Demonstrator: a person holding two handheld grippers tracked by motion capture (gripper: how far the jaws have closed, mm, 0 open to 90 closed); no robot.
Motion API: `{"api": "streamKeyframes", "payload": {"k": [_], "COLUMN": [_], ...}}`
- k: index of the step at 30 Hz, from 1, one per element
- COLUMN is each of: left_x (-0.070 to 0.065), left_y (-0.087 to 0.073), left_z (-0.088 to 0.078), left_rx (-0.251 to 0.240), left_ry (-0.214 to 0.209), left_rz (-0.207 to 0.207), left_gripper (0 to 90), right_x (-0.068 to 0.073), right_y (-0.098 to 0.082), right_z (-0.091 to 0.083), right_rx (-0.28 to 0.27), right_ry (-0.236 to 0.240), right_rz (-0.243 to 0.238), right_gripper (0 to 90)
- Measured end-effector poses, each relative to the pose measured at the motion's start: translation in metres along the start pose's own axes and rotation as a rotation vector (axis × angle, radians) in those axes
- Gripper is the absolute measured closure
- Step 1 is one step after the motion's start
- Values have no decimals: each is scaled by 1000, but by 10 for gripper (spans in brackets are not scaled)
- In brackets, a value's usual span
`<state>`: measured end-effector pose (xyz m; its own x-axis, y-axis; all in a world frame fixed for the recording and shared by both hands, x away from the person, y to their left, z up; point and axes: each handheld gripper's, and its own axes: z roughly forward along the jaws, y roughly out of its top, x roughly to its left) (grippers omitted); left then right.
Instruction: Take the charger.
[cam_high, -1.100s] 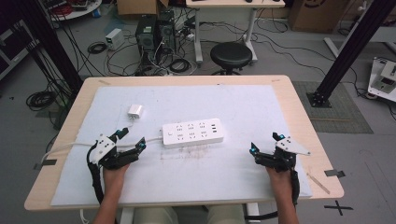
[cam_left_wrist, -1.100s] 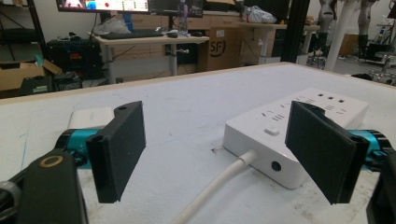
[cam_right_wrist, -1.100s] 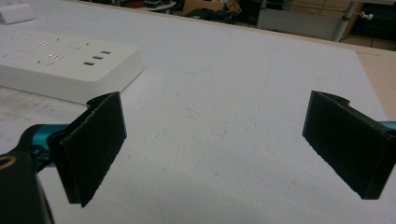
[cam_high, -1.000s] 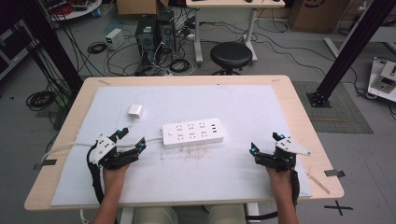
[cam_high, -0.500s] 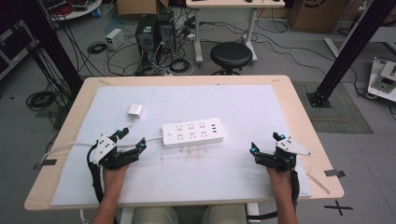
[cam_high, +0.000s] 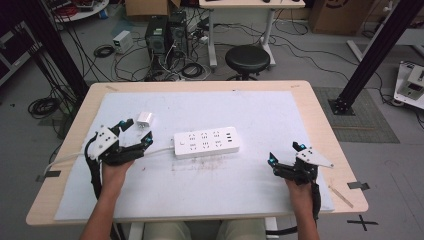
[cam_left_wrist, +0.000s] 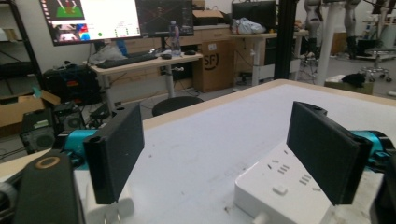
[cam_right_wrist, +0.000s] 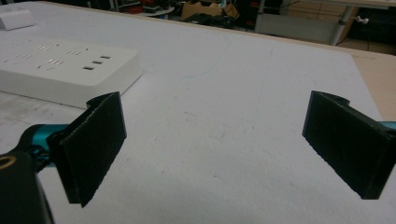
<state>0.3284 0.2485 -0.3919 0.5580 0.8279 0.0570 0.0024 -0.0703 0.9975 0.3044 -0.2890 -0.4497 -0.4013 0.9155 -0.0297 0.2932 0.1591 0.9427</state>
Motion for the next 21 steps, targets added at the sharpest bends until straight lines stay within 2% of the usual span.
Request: {"api": "streamKeyframes", "payload": {"k": [2,6,7,8,9,12,13,14,15,17,18,21], "left_x": [7,24,28,35,35,42,45,45,47,47,46,41], "left_y": [10,27,30,34,34,35,33,33,32,32,35,38], "left_z": [7,24,27,34,34,39,40,40,40,40,38,35], "left_rx": [21,77,86,104,104,108,130,130,144,144,144,144], "left_ry": [-12,3,14,36,36,77,103,103,121,121,141,151], "left_rz": [2,-16,-18,-39,-39,-63,-71,-71,-74,-74,-63,-49], "left_gripper": [178,178,178,178,178,181,181,181,182,183,186,186], "right_x": [0,0,1,1,1,0,1,1,1,1,1,1], "right_y": [0,0,0,0,0,0,0,0,0,0,0,0], "right_z": [0,0,-1,-1,-1,0,0,0,-1,0,-1,0], "right_rx": [-1,-3,-1,-1,0,-4,-4,-4,-1,-1,0,-7], "right_ry": [0,-1,1,1,1,1,0,0,0,0,-2,0], "right_rz": [1,-2,5,5,4,-1,0,0,3,4,3,-7], "right_gripper": [62,62,62,62,62,62,62,62,62,62,62,62]}}
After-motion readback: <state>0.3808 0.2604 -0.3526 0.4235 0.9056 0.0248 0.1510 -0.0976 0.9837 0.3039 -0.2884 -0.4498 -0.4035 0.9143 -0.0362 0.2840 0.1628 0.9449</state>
